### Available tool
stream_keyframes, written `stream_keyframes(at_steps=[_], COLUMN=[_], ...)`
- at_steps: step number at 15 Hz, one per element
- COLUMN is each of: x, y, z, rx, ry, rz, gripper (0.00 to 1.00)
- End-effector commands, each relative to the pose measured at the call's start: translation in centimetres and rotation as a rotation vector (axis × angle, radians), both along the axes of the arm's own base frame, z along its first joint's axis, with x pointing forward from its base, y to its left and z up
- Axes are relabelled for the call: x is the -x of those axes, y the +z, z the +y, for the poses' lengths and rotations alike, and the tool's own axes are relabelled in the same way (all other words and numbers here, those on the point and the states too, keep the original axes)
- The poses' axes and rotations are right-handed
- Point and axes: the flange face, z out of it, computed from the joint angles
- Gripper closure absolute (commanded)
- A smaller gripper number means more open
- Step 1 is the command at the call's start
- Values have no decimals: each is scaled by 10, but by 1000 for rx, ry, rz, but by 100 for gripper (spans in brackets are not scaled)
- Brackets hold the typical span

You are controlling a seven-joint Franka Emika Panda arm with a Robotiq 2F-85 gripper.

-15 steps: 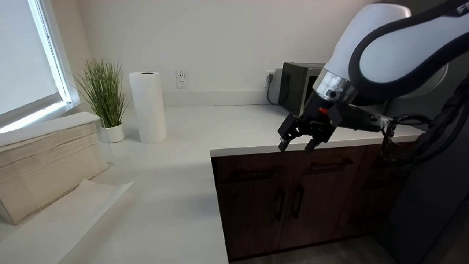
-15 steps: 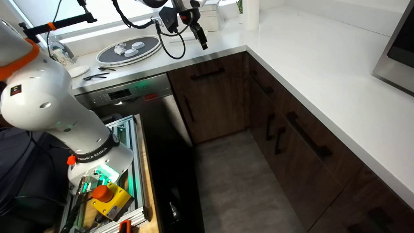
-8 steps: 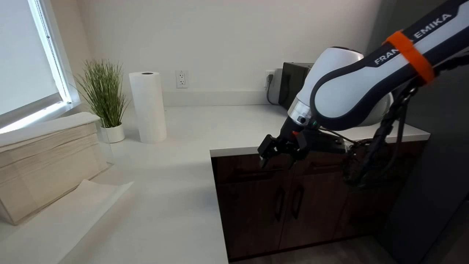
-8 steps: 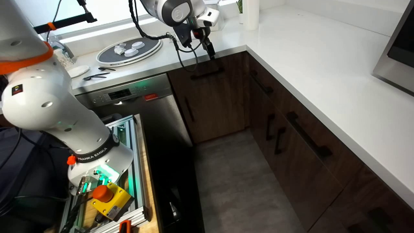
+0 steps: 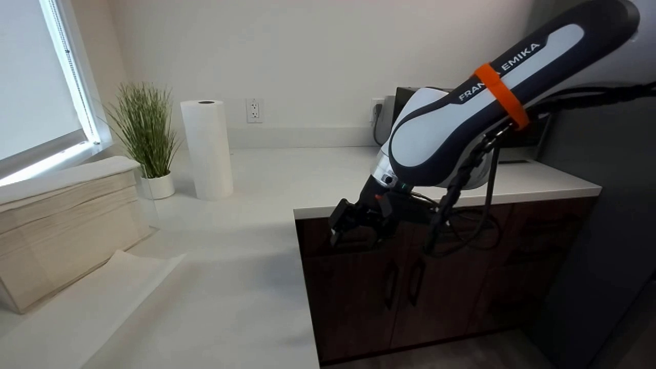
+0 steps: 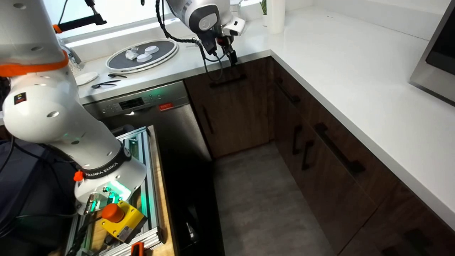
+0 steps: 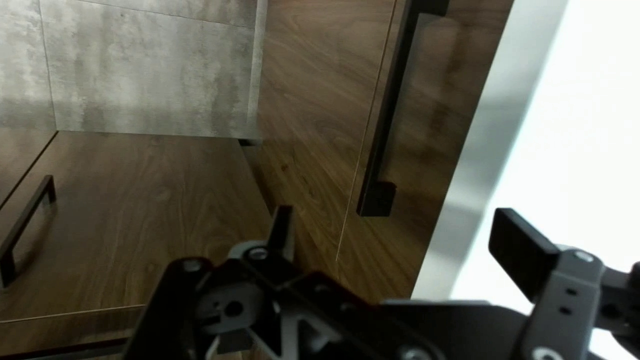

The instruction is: Open the drawer

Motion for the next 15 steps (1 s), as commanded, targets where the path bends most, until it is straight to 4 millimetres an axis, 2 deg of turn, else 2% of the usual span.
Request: stream_keyframes(at_steps=[1,2,10,15], x=[-1,-1,0,8], y=[1,1,-48,-76], z=[0,0,-1,10], rx=[0,0,-3,-47], ry=[-1,-1,-101,-98], rz=[0,0,94,88], gripper=[0,0,0,0])
